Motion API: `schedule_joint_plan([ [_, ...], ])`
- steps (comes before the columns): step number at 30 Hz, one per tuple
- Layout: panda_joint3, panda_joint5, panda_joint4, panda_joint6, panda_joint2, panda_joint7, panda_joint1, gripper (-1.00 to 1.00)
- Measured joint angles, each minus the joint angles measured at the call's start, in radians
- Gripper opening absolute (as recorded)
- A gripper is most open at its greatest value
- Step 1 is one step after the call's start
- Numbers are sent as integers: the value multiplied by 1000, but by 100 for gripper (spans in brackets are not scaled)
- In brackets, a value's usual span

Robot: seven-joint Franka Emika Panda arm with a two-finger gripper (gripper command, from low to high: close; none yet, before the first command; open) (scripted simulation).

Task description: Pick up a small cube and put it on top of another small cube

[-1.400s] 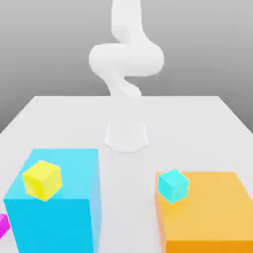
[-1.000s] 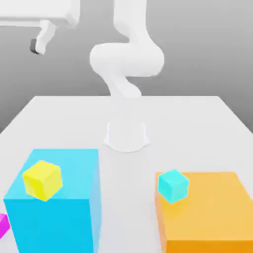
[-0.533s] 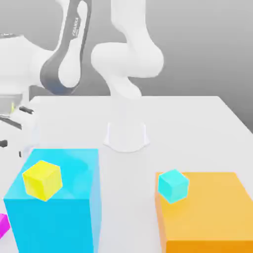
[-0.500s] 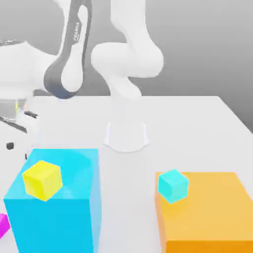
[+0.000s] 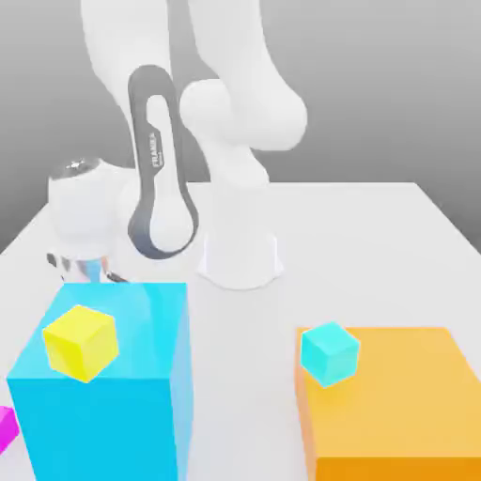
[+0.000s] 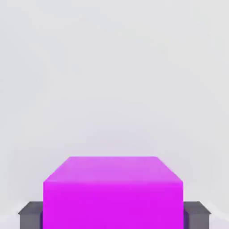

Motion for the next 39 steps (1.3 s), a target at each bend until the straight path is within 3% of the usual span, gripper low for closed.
schedule_joint_plan([
  [2, 17, 2, 2, 8, 10, -2, -17, -100],
  [4, -30, -34, -6, -22, -28, 28, 23, -100],
  [8, -159, -242, -36, -127, -163, 182, 98, -100],
  [12, -156, -383, -53, -237, -292, 252, 60, -100],
  [23, -126, -410, 314, -632, -351, 40, 133, -100],
  [39, 32, -349, 718, -1015, -312, 639, 301, -100],
])
